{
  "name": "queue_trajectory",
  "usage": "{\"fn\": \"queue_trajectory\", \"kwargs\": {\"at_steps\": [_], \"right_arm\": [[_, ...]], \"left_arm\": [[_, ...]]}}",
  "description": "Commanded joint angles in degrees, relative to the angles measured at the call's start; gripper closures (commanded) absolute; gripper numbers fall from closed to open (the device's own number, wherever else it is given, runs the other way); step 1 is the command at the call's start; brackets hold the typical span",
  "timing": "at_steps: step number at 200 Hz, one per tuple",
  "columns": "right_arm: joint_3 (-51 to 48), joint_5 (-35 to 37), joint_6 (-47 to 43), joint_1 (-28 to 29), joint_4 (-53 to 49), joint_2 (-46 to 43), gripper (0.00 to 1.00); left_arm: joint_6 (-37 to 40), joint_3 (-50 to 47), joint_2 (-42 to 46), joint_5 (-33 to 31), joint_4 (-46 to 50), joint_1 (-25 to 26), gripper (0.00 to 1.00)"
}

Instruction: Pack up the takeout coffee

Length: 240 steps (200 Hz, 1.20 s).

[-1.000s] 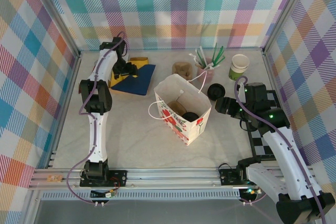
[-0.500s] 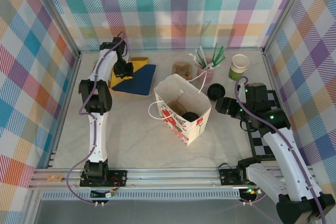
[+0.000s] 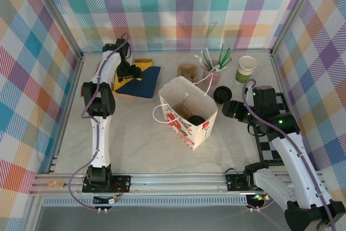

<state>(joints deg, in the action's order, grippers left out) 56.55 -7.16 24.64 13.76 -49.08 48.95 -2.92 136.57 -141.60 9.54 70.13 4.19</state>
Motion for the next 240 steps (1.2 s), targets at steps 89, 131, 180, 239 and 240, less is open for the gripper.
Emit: {"fn": "queue_trajectory", "kwargs": {"at_steps": [89,131,180,239,240], "right_arm": [[-0.63,-0.49,-0.67,-0.31,0.45,0.02,0.29],[-0.02,-0.62,-0.83,-0.32,0.65,0.62,0.29],[-0.37,-0.86,-0.85,-0.39,0.94,0.63,0.29],[-0.79,-0.33,-1.27,-0.34,0.72,0.27,0.29],[-0.81,-0.32,-1.31,-0.33,0.73,0.23,0.29]], "left_arm": [[2.04,0.61,-0.06,1.88,1.04,-0.58,0.26],[2.31,-0.01,-0.27,3.62,1.39,0.13,0.36],[2.17,-0.60,-0.33,3.11,1.33,0.91,0.57],[2.19,-0.23,1.00,-1.72,0.54,1.44,0.47],[2.20,-0.24,1.12,-1.89,0.41,1.44,0.45]]}}
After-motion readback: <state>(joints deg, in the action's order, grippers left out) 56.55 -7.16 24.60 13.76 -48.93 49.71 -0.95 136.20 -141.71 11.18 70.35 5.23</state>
